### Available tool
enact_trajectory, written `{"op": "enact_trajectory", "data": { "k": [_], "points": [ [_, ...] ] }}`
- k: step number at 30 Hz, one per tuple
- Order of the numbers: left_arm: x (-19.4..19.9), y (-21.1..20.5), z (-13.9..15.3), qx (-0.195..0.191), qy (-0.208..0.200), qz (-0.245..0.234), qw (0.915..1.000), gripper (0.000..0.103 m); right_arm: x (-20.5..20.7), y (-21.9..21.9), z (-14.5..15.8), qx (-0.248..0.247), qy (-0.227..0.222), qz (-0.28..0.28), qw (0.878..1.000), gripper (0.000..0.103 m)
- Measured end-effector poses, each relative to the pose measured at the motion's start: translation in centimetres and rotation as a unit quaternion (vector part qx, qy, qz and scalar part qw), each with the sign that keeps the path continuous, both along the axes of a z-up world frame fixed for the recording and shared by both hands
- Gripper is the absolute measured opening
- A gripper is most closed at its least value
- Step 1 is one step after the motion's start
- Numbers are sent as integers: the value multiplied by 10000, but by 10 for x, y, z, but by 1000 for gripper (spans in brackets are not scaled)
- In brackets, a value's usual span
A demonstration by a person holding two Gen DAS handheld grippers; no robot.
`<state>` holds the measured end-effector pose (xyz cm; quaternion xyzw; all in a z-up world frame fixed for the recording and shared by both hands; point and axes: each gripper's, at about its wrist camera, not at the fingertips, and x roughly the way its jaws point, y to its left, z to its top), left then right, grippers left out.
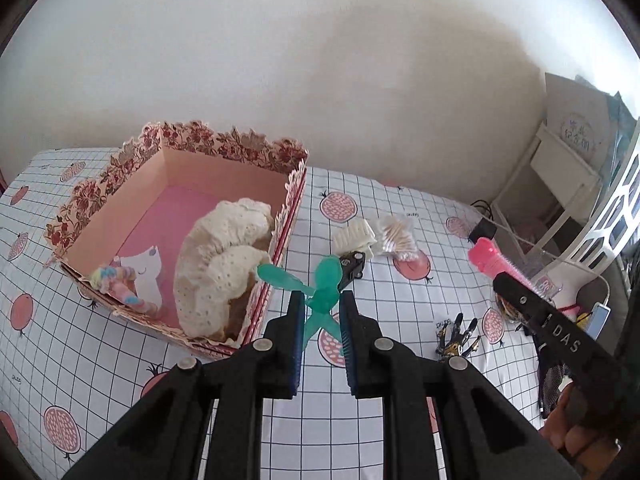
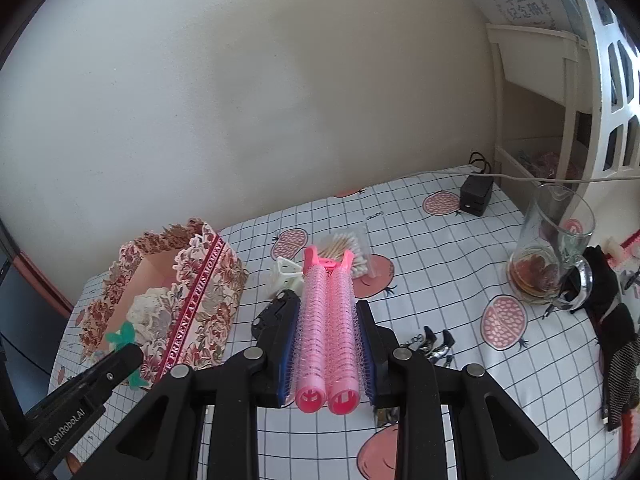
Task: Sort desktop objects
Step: 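Lift and carry the rollers and green figure over the gift box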
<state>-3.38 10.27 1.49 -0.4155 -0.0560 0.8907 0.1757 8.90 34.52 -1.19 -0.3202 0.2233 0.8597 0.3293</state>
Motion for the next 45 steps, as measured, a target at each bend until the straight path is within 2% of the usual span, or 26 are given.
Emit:
{"op": "enact_trajectory", "data": {
  "k": [6, 24, 38, 45],
  "points": [
    [-1, -22, 10, 200, 246, 276, 9991, 18, -19, -18, -3, -52, 57, 282, 9996, 29],
    [-12, -91, 5, 876, 333, 999, 9906, 18, -69, -86, -2, 139, 461, 1214, 9914, 29],
    [-18, -137, -3, 1328, 302, 1481, 9796, 18, -98, -120, -10, 281, 380, 1528, 9871, 29],
    [-24, -148, -10, 1509, 235, 1565, 9758, 18, -111, -134, -13, 260, 384, 1669, 9849, 29]
  ]
}}
